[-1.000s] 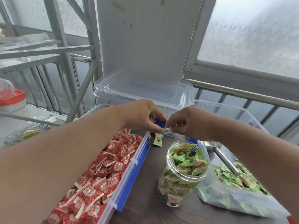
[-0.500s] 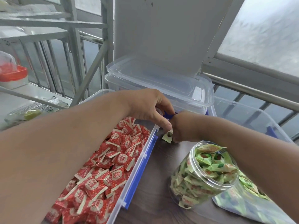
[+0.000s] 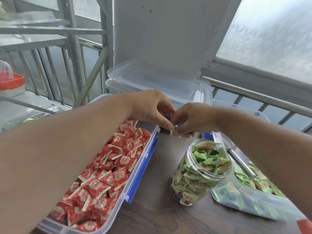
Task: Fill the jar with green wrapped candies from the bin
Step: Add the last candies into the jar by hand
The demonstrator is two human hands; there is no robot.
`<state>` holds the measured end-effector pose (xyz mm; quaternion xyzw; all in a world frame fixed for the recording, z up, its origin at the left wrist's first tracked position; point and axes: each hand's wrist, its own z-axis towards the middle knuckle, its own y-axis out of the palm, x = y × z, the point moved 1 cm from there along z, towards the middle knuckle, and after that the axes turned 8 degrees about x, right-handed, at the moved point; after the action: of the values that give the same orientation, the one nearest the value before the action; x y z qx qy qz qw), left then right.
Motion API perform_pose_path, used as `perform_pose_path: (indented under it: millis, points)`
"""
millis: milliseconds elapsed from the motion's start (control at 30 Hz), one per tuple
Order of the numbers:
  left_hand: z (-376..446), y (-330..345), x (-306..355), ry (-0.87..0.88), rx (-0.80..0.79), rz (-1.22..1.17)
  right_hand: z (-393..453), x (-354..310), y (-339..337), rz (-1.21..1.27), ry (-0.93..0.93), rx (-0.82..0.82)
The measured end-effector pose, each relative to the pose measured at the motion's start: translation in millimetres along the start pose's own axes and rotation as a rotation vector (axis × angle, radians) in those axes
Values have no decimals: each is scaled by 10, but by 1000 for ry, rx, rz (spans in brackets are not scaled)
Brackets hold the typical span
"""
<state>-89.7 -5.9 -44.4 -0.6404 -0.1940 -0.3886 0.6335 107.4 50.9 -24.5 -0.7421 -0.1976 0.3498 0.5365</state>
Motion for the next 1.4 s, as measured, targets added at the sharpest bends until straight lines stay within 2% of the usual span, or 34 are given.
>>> perform_pose_path:
  millis: [100, 233, 400, 567, 733, 967, 1167, 1400]
  points:
    - [-14, 8, 196, 1, -13, -59, -275, 47, -277, 195, 45, 172]
    - [-43, 35, 493, -9, -50, 22, -713, 36, -471, 332, 47, 330]
    - [-245, 103, 779, 7, -129, 6, -1228, -43, -481, 295, 1, 455]
    - [-494, 348, 823, -4, -134, -134, -1605, -138, -285, 167, -16, 448]
    - [-681, 517, 993, 16, -109, -23, -1699, -119, -116, 74, -20, 528]
    - [-798, 610, 1094, 24, -21, 25, -1702, -112, 77, 204, -14, 619]
    - [-800, 621, 965, 42, -21, -97, -1779, -71, 162, 410, 59, 684]
    - [-648, 655, 884, 68, 137, -64, -1786, -126, 211, 369, 54, 680]
